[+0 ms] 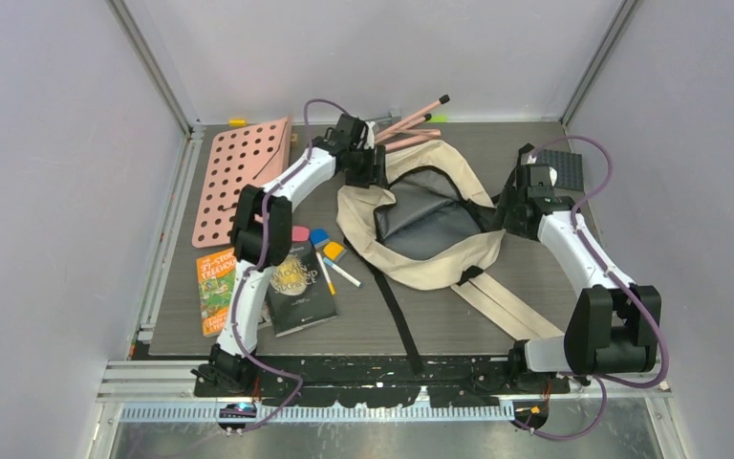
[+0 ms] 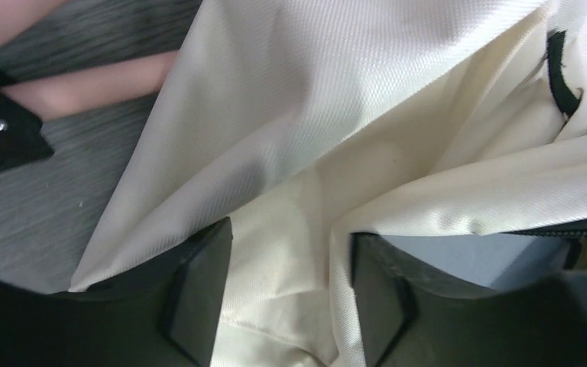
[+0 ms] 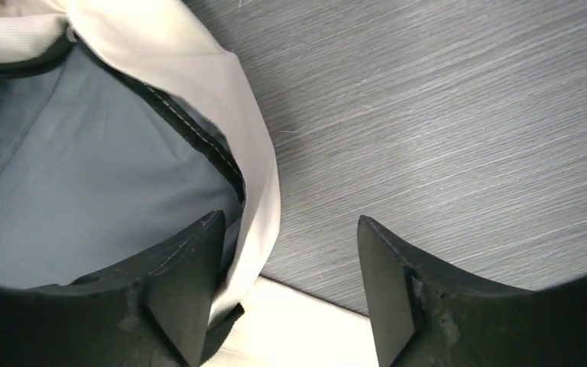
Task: Pack the student bag
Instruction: Unzip the student bag at the center of the board.
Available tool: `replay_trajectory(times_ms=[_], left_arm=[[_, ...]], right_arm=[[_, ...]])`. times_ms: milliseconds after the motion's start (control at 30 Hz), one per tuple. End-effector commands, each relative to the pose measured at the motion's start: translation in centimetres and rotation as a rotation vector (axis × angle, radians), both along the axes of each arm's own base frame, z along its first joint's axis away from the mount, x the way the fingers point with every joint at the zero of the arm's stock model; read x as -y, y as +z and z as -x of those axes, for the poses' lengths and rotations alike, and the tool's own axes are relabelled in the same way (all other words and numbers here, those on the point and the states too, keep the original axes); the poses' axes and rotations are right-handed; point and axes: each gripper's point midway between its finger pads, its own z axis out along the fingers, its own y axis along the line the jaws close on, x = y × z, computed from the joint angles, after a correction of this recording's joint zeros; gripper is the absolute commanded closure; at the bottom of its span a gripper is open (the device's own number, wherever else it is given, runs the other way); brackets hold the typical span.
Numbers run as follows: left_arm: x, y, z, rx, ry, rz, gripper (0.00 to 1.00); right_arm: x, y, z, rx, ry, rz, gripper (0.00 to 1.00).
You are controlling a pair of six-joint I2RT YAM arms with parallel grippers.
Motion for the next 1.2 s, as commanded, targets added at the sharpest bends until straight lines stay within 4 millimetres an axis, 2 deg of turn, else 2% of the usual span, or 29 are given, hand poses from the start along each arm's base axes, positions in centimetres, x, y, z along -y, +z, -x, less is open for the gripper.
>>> replay_trajectory(times_ms=[0,233,333,467,533,600,633,667,733,767,800,900,967,1167], left_arm=[[-0.9,7.4,-1.0,0.17,0.0,0.058,0.36],[0.1,13.2,1.3,0.267,-0.081,0.194,0.27],[-0.2,14.7,2.1,0.288,-0.083,0.209,0.26],[-1.4,16.5,3.3,0.307,-0.043,0.208,0.25],[-2.7,16.5,4.4,0.284,0.005,0.179,0.23],[-5.1,15.5,5.5,0.238,0.09,0.119,0.23],[-6.5,14.8,6.3,0.209,0.135,0.089,0.23],[-7.9,14.3,7.1,0.185,0.178,0.062,0.22],[-10.9,13.2,9.1,0.145,0.264,0.006,0.21],[-12.5,12.6,10.2,0.13,0.305,-0.022,0.19],[-16.0,11.1,12.8,0.064,0.416,-0.061,0.16],[-20.0,8.3,16.8,-0.075,0.542,-0.096,0.16],[-21.7,7.3,19.1,-0.14,0.596,-0.127,0.16],[-24.4,5.7,24.7,-0.285,0.717,-0.153,0.1]], right_arm=[[-0.7,4.4,-1.5,0.131,0.037,-0.034,0.28],[-1.8,6.5,-2.7,0.194,0.068,-0.083,0.23],[-2.6,7.0,-3.2,0.218,0.088,-0.114,0.23],[-4.9,7.3,-4.2,0.242,0.147,-0.166,0.24],[-6.9,7.0,-4.7,0.238,0.207,-0.209,0.25],[-9.3,5.4,-5.3,0.197,0.262,-0.243,0.28],[-10.8,5.4,-5.6,0.196,0.305,-0.247,0.3],[-11.5,4.5,-5.9,0.17,0.322,-0.242,0.3],[-14.0,4.7,-6.6,0.169,0.389,-0.226,0.31],[-14.5,4.8,-6.9,0.173,0.399,-0.224,0.31],[-15.9,4.4,-8.0,0.175,0.42,-0.248,0.31],[-16.9,3.9,-9.9,0.188,0.424,-0.273,0.31],[-17.4,3.1,-11.3,0.166,0.423,-0.273,0.31],[-18.9,0.0,-15.3,0.089,0.423,-0.281,0.32]])
